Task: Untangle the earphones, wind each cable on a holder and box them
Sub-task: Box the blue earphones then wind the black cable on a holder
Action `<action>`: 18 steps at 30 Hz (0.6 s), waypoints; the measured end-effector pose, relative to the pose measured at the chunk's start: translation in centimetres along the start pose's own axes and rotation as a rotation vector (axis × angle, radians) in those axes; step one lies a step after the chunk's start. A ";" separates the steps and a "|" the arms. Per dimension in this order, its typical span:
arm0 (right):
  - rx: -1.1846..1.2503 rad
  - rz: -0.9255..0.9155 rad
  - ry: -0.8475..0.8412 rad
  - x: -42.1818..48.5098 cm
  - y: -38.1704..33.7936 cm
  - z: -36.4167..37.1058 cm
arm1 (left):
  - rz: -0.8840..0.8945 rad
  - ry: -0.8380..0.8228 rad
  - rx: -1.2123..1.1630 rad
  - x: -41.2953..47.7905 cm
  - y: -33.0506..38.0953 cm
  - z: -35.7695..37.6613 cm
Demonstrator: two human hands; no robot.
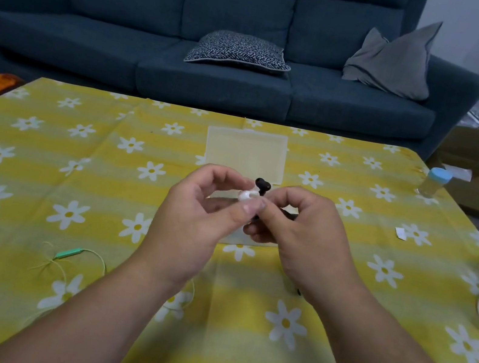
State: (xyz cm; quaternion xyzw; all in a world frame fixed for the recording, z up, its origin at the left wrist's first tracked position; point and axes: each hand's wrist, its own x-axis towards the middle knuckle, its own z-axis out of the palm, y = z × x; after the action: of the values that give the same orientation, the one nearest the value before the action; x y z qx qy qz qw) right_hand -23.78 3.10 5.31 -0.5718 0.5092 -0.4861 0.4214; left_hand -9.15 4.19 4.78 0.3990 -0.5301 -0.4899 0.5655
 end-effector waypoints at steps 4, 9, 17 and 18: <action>0.011 0.015 -0.052 -0.1 -0.2 -0.3 | -0.042 0.073 0.032 0.2 -0.4 0.2; -0.052 0.073 -0.123 0.1 -1.0 -2.4 | -0.071 0.119 -0.053 0.7 -0.5 -0.2; -0.135 0.044 -0.112 0.0 -2.0 -2.9 | -0.107 0.126 -0.144 0.9 -0.4 -0.5; -0.165 0.045 -0.128 -0.1 -2.1 -2.8 | -0.105 0.124 -0.145 0.8 -0.4 -0.6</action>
State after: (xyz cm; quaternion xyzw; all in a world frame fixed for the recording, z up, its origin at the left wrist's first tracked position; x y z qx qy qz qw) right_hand -26.17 3.54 7.79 -0.6229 0.5322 -0.3954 0.4151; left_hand -8.69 3.24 4.47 0.4137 -0.4355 -0.5305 0.5980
